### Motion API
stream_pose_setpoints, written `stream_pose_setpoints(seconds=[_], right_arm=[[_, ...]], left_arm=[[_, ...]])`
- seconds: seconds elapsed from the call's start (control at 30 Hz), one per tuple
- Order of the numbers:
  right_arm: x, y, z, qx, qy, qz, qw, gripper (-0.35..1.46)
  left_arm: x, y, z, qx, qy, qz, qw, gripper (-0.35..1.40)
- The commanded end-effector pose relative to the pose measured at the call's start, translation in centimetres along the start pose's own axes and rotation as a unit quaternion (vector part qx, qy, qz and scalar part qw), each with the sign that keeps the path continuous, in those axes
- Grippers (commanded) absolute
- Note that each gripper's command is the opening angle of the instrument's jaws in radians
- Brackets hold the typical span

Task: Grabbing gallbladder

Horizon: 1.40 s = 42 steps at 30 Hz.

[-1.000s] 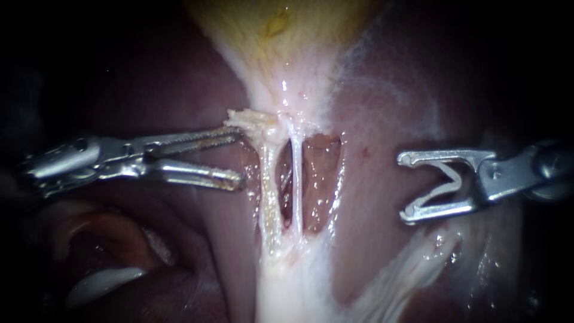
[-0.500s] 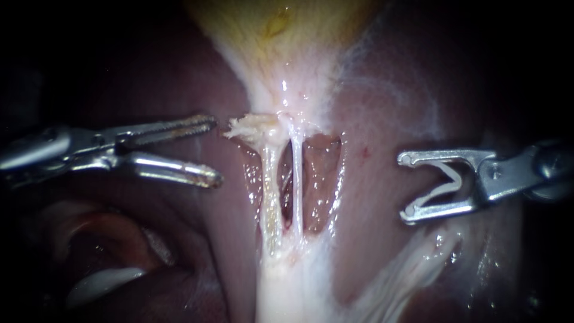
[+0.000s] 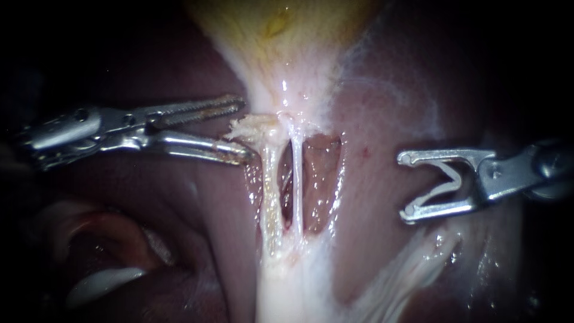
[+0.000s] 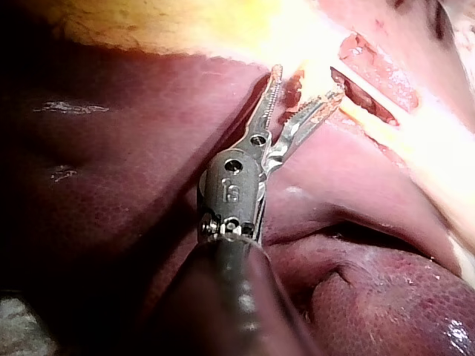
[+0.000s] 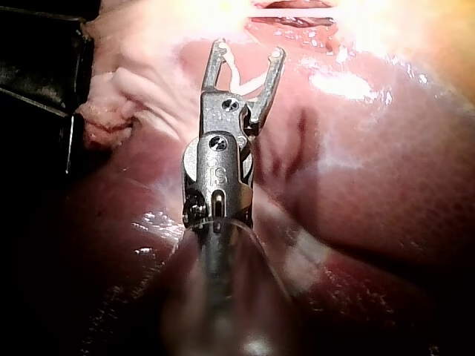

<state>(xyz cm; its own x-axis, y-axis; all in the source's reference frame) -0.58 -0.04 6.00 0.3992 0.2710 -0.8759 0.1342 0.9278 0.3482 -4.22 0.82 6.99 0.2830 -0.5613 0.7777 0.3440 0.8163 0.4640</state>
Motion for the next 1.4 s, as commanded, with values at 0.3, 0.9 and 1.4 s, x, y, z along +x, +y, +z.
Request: stream_pose_setpoints(seconds=[0.3,0.9,1.4], right_arm=[[0.00,0.00,0.02,0.000,0.000,0.000,1.0000,0.42],[0.00,0.00,0.01,0.000,0.000,0.000,1.0000,0.41],[0.00,-0.01,0.01,0.000,0.000,0.000,1.0000,0.41]], left_arm=[[0.02,-0.02,0.10,0.002,0.000,0.001,1.0000,0.26],[0.17,0.04,-0.21,0.011,0.002,-0.019,0.9998,-0.35],[-0.20,-0.04,-0.67,0.016,0.004,-0.032,0.9993,-0.35]])
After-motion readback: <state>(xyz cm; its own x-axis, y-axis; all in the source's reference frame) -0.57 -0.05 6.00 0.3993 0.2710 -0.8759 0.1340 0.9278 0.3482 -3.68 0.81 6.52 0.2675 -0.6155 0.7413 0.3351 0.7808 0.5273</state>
